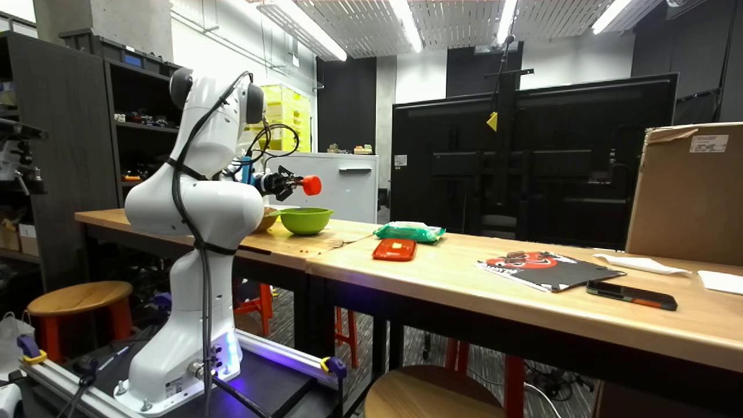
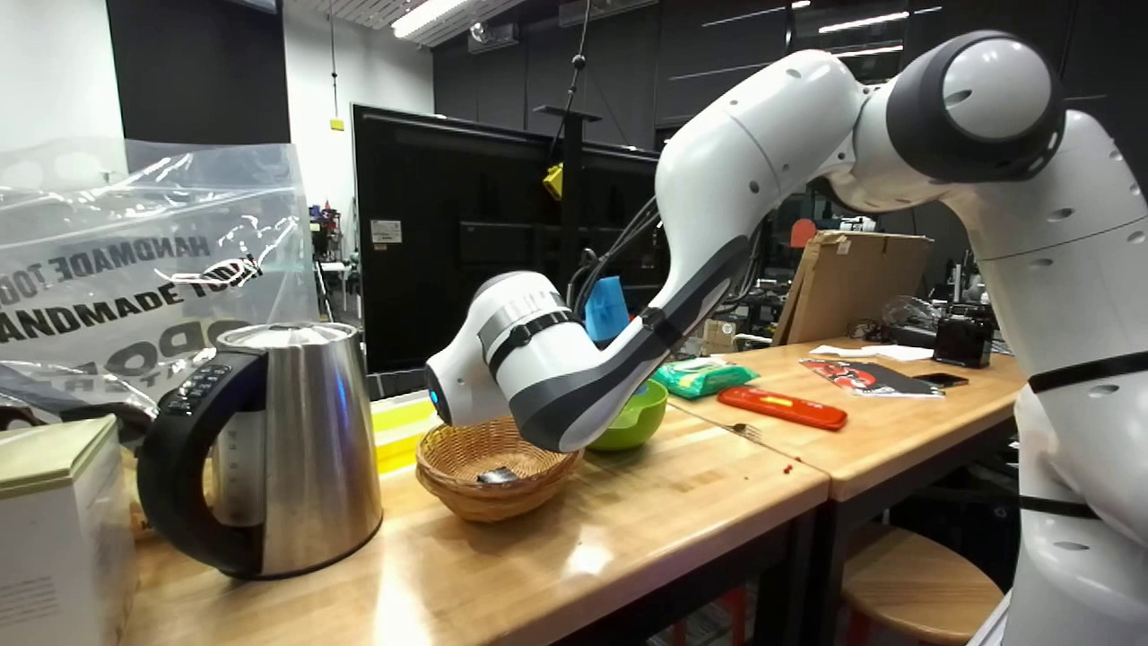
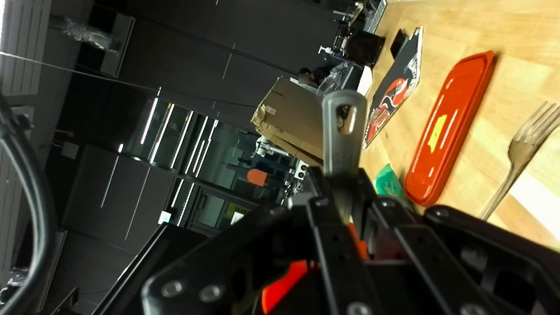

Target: Pour the contents in the orange cup into the green bowl

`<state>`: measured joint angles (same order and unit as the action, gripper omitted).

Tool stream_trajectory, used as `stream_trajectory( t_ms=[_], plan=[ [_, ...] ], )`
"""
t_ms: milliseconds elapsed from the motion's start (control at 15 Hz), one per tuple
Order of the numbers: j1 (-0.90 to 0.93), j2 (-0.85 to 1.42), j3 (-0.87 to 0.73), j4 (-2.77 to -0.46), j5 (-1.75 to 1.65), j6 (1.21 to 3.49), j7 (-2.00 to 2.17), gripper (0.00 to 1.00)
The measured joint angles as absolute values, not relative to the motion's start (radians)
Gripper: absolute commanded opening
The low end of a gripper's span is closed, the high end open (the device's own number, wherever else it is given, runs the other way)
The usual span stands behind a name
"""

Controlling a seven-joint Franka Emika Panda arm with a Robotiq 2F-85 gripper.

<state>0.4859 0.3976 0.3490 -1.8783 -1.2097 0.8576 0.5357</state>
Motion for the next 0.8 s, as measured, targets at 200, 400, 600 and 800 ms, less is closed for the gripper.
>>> stream_trajectory(
  t_ms=[200, 400, 600, 800],
  plan=[
    [0.49, 0.408, 0.349, -1.878, -1.236, 0.843, 0.534, 0.04],
    [0.491, 0.418, 0.349, -1.878, -1.252, 0.828, 0.533, 0.04],
    [0.491, 0.423, 0.349, -1.878, -1.255, 0.815, 0.533, 0.04],
    [0.491, 0.426, 0.349, -1.879, -1.263, 0.8, 0.533, 0.04]
  ],
)
